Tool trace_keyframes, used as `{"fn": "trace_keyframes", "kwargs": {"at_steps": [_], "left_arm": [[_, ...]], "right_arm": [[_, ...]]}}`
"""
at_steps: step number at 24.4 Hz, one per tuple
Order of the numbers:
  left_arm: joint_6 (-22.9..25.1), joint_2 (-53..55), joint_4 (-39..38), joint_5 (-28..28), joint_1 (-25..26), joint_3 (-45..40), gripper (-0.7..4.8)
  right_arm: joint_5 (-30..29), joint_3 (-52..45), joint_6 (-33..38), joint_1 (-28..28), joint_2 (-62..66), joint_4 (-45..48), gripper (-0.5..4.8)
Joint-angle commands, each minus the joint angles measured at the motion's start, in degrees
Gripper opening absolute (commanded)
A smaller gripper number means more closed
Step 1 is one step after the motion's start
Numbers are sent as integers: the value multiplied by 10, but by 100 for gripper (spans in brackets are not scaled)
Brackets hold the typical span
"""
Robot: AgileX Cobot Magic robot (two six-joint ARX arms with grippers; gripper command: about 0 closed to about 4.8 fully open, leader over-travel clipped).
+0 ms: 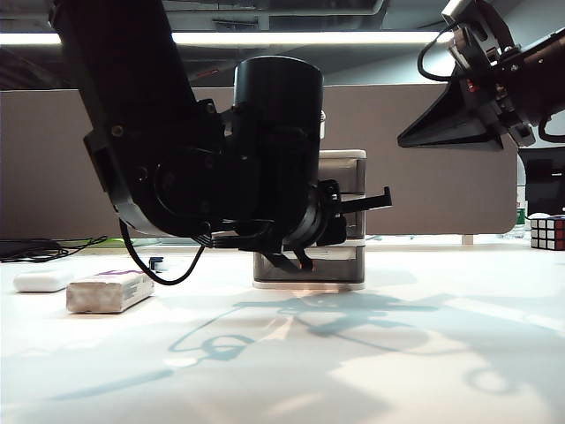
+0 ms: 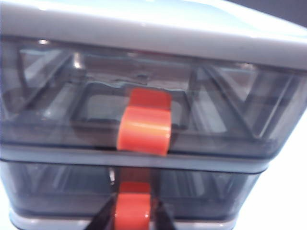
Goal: Open the second layer of the drawer on the table, pick up a pack of napkins on the table and put it in, and finally close the drawer.
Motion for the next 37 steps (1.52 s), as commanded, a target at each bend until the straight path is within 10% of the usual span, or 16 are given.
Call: {"fn": "trace_keyframes", "kwargs": {"at_steps": [1, 37], "left_arm": [[2, -1, -6, -1, 10, 2, 108], [30, -23, -14, -1, 6, -29, -6]], "right_arm": [[-6, 3, -2, 0, -2, 7, -5], [-43, 38, 20, 28, 108, 104, -5]]}}
